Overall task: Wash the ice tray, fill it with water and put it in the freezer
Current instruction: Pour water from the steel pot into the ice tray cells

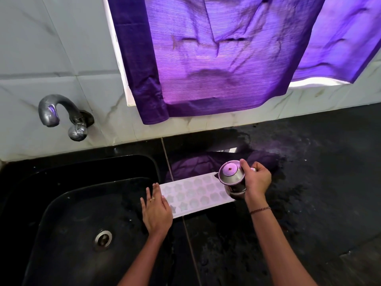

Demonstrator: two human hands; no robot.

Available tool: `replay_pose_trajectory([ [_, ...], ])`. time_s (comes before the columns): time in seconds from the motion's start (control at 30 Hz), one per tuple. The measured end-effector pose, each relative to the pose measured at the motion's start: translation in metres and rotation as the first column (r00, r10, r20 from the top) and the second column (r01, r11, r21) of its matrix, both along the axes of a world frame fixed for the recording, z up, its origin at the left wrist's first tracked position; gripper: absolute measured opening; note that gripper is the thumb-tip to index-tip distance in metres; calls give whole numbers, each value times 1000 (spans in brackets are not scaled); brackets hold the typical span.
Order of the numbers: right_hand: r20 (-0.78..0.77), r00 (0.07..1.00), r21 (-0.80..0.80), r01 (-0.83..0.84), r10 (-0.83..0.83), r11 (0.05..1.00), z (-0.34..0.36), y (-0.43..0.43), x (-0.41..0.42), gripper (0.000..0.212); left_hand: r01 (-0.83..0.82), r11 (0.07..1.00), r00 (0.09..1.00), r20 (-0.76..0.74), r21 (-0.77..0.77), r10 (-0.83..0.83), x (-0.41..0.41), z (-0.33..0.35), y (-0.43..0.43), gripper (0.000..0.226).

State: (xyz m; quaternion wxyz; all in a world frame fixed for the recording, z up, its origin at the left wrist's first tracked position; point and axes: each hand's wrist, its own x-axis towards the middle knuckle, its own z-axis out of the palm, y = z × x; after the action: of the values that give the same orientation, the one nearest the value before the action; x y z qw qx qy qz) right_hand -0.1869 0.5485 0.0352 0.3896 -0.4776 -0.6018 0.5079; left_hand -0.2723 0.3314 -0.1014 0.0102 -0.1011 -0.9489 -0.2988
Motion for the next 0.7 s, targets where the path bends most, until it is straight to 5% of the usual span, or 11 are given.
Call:
replay_pose_trajectory([
  [0.7, 40, 998, 48, -59, 57, 997, 3, -9, -1, 53, -2, 1000, 1000, 9, -3, 2, -1, -4, 0, 54],
])
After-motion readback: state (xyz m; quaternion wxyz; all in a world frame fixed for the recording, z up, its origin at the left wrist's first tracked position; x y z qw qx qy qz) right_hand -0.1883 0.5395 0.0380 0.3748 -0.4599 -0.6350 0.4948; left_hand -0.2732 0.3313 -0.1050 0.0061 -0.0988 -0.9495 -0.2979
